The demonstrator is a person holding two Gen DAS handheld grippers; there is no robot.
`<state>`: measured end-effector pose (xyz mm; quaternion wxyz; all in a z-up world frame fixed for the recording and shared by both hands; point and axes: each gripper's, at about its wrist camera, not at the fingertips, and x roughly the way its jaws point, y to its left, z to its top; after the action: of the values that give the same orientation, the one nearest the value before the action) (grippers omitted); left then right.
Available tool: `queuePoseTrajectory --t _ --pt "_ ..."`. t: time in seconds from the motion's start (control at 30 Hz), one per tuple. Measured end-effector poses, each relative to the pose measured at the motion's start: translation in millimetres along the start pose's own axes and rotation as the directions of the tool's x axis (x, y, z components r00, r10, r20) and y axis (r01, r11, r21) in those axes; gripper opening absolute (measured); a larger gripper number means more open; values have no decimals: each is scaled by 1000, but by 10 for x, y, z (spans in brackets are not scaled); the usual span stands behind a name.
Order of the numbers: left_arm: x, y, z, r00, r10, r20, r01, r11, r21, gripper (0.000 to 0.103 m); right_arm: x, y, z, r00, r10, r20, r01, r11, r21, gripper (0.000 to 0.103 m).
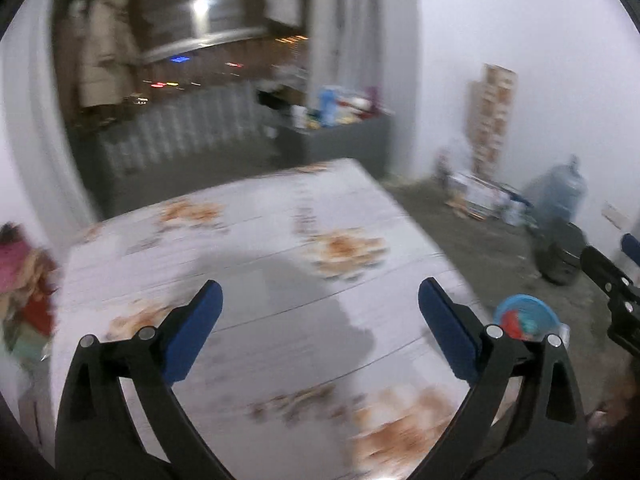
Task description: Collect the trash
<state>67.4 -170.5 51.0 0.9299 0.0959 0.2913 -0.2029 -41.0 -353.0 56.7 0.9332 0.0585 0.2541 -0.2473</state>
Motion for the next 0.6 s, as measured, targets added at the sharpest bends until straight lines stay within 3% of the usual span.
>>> queuePoseTrajectory --t 0.2,0.4,0.6 --pt "-243 478 -377 989 137 -57 -143 983 -112 94 -240 607 -321 993 86 -86 -93 992 -84 97" --pt "-234 706 -661 972 149 -182 -177 973 -146 94 -174 717 -482 980 60 -189 -85 989 -123 97" --pt "-153 627 -785 962 150 -226 -180 977 -115 94 -59 686 -614 972 -11 -235 -24 989 -149 97"
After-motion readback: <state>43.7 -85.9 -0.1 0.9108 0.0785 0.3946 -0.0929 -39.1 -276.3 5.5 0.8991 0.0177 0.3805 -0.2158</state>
